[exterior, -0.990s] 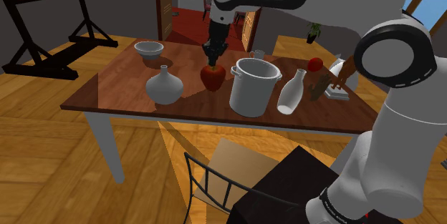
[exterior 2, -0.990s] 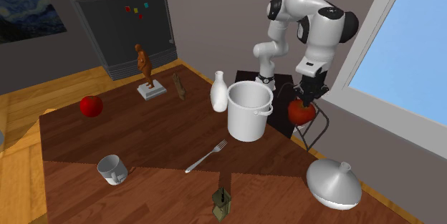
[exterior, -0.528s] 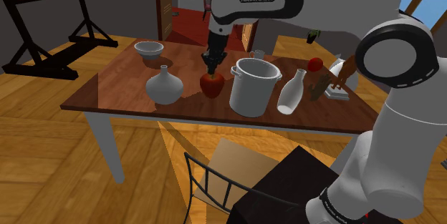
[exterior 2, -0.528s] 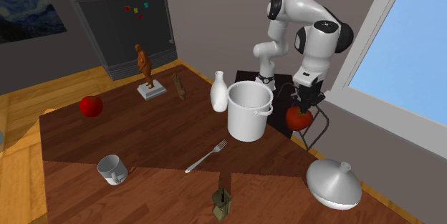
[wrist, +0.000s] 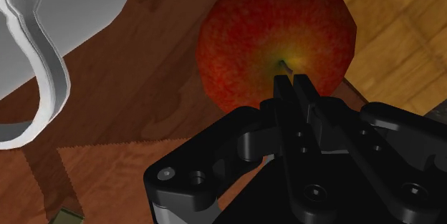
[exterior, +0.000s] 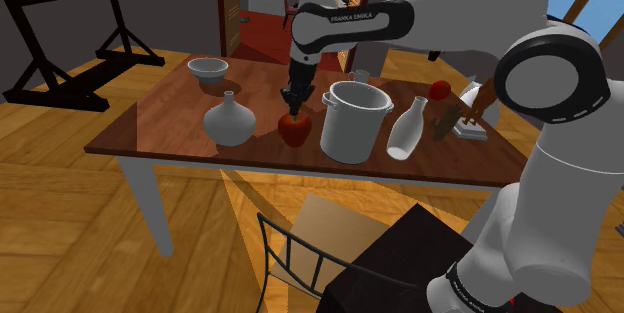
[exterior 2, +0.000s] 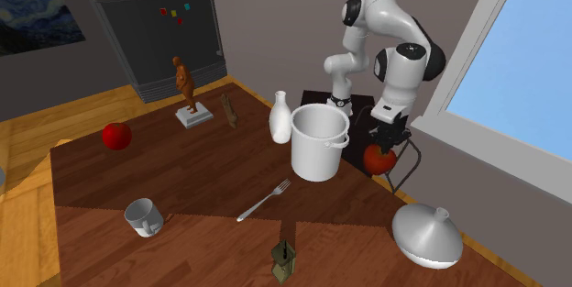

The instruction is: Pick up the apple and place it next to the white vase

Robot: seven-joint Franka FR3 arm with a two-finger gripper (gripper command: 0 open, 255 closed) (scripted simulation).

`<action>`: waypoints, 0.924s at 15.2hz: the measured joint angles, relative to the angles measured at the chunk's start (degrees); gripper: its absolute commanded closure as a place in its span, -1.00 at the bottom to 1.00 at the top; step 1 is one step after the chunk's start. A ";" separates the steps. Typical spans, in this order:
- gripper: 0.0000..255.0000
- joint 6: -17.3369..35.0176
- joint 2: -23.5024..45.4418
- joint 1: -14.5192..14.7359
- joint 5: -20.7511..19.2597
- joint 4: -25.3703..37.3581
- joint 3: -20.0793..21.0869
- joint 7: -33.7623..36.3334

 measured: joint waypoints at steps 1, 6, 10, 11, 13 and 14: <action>1.00 0.73 0.04 0.08 0.04 -0.68 0.06 0.03; 1.00 4.08 1.05 0.02 0.51 -3.08 0.16 -0.53; 1.00 6.92 2.05 -0.01 0.97 -4.98 0.30 -0.97; 1.00 7.42 2.27 -0.02 1.06 -5.28 0.32 -1.06; 1.00 7.86 2.31 -0.03 1.11 -5.68 0.33 -1.14; 1.00 7.94 2.29 -0.02 1.11 -5.77 0.34 -1.14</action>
